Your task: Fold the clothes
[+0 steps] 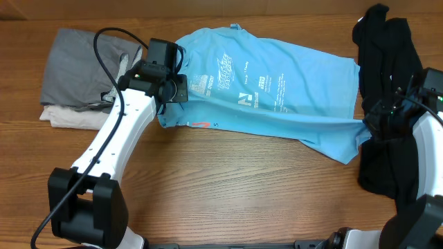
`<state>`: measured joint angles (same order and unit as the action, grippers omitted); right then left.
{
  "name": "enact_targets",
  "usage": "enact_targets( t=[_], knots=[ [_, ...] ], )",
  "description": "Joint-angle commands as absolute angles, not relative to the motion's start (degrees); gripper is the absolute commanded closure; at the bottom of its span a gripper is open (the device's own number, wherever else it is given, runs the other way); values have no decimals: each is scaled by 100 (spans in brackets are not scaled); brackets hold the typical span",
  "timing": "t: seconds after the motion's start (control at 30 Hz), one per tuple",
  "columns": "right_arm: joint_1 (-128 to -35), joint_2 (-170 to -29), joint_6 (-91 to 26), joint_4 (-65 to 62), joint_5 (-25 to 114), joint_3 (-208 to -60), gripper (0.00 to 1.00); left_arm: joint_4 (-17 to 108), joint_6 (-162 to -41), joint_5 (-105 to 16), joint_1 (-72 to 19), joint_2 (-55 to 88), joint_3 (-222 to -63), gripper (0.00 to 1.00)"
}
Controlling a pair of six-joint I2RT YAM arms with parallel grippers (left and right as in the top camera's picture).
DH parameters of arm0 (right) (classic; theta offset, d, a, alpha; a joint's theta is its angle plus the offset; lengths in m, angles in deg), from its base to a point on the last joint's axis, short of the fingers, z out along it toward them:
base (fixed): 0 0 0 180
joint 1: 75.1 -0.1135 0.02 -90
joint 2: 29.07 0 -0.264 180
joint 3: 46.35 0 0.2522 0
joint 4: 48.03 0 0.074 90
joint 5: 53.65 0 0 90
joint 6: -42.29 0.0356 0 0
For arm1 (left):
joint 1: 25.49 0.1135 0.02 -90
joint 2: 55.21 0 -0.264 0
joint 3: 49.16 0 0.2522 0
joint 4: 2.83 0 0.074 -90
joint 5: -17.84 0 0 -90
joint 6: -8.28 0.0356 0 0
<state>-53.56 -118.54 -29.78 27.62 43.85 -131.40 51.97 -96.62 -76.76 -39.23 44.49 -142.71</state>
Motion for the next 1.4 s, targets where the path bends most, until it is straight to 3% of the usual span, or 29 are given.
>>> enact_targets(
  t=[0.0, 0.27, 0.37, 0.5, 0.6, 0.7, 0.73, 1.0, 1.2, 1.37],
  knots=[
    [-5500, -12077, -3048, 2539, 4455, -13131, 96, 5055, -9721, -7877, -3890, 4674, -14247, 95],
    [-5861, -12665, -3052, 2167, 4390, -13131, 96, 4749, -9721, -7882, -3888, 5168, -14247, 95],
    [-5876, -12943, -3052, 2089, 4390, -13131, 91, 4628, -9762, -8109, -3877, 5310, -14247, 88],
    [-5876, -13091, -3054, 1988, 4387, -13131, 72, 4526, -9874, -8269, -3781, 5321, -14247, 63],
    [-5850, -13072, -3057, 1942, 4392, -13218, 48, 4456, -9872, -8264, -3667, 5321, -14271, 34],
    [-5833, -13065, -3065, 2240, 4392, -13592, 43, 4622, -9848, -8253, -3565, 5312, -14478, 14],
    [-5833, -13065, -3144, 2458, 4394, -13872, 42, 4762, -9841, -8120, -3521, 5308, -14690, 12],
    [-5922, -13067, -3603, 3335, 4394, -15804, 15, 4910, -9236, -6953, -3388, 5312, -16524, 3],
    [-5942, -13100, -3625, 3151, 4394, -15885, 14, 3925, -9050, -6918, -3438, 5583, -16673, 3],
    [-6086, -13105, -3723, 3256, 4392, -15881, 14, 3234, -8893, -6723, -3444, 7050, -17470, 4]
  ],
)
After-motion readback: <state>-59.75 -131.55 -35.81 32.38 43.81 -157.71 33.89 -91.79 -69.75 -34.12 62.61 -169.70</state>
